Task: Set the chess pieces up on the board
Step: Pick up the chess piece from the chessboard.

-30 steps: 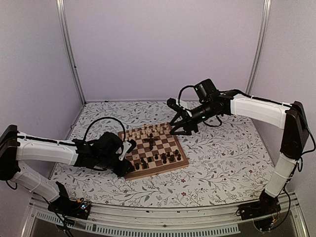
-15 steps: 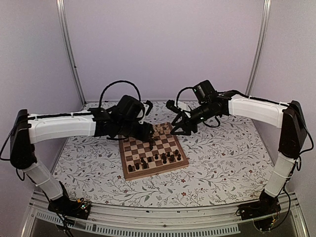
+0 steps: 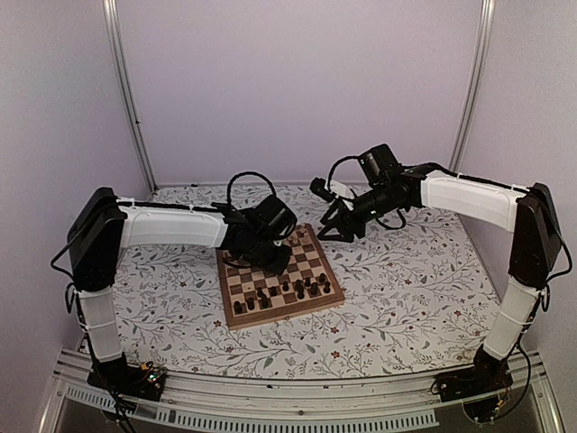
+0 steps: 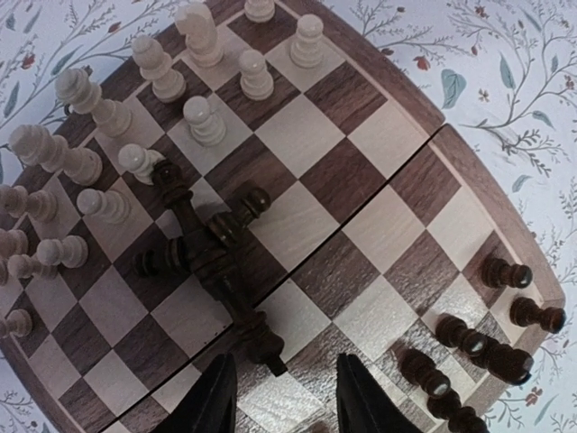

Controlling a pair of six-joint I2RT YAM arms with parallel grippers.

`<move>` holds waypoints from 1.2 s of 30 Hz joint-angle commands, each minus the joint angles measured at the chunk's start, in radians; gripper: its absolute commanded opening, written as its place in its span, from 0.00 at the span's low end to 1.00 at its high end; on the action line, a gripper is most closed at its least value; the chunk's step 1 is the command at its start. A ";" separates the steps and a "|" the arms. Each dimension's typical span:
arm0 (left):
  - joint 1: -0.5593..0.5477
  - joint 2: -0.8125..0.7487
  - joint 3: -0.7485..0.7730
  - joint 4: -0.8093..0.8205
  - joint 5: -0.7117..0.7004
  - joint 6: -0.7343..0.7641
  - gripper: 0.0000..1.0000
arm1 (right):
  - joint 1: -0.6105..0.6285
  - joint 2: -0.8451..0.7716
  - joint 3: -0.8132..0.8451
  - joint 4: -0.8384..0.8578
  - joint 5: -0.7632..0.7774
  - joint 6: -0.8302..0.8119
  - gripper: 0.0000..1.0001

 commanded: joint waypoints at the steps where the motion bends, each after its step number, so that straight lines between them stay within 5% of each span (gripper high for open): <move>1: 0.016 0.057 0.038 -0.014 0.040 -0.007 0.39 | -0.007 -0.014 0.017 0.001 -0.002 0.013 0.54; 22: 0.050 0.087 0.009 -0.023 0.064 0.005 0.14 | -0.008 0.000 0.017 -0.014 -0.043 0.006 0.54; 36: 0.062 -0.160 -0.235 -0.016 0.071 0.178 0.05 | -0.008 0.026 0.025 -0.014 -0.068 0.014 0.53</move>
